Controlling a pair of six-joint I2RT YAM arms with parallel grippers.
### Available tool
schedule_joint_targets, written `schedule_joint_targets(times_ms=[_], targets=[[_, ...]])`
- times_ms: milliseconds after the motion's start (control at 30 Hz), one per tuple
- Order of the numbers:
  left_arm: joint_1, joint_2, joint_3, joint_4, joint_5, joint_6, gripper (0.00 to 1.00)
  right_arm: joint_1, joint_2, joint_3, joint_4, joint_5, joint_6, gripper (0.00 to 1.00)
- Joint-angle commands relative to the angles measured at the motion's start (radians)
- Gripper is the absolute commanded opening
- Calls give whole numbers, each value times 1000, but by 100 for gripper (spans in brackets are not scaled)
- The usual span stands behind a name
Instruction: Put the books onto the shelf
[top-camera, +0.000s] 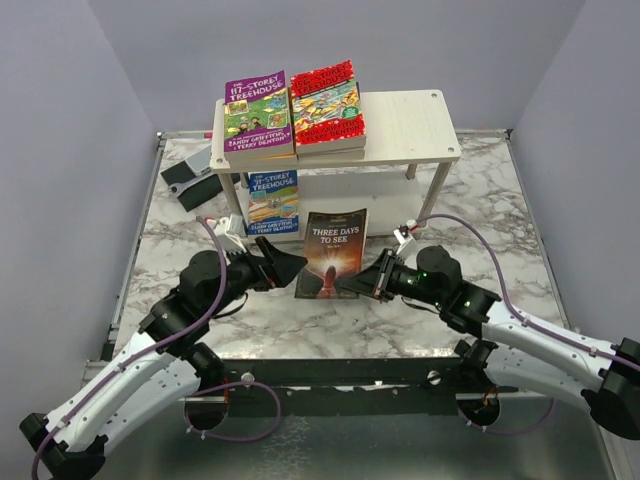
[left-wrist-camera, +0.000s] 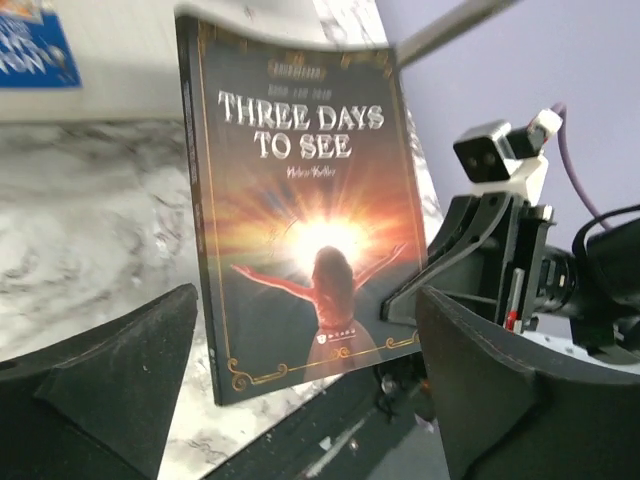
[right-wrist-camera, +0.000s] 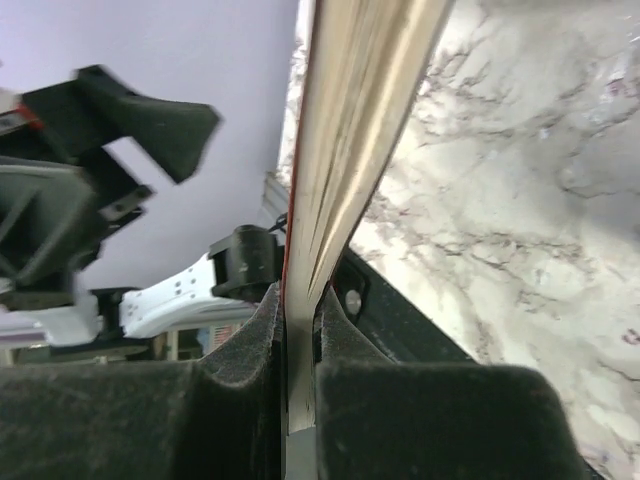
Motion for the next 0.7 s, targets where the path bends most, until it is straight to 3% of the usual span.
schedule_joint_targets(times_ms=[0,300,667], targets=[[0,17,155,-239,-189,210,98,-6,46,98,-65,90,-78,0],[0,15,318,-346,-338,423,99,-106,242,276,-130,12,-210,1],[0,-53,250,-338,-380,466,99,-214,462,435,-216,-84,-343,1]])
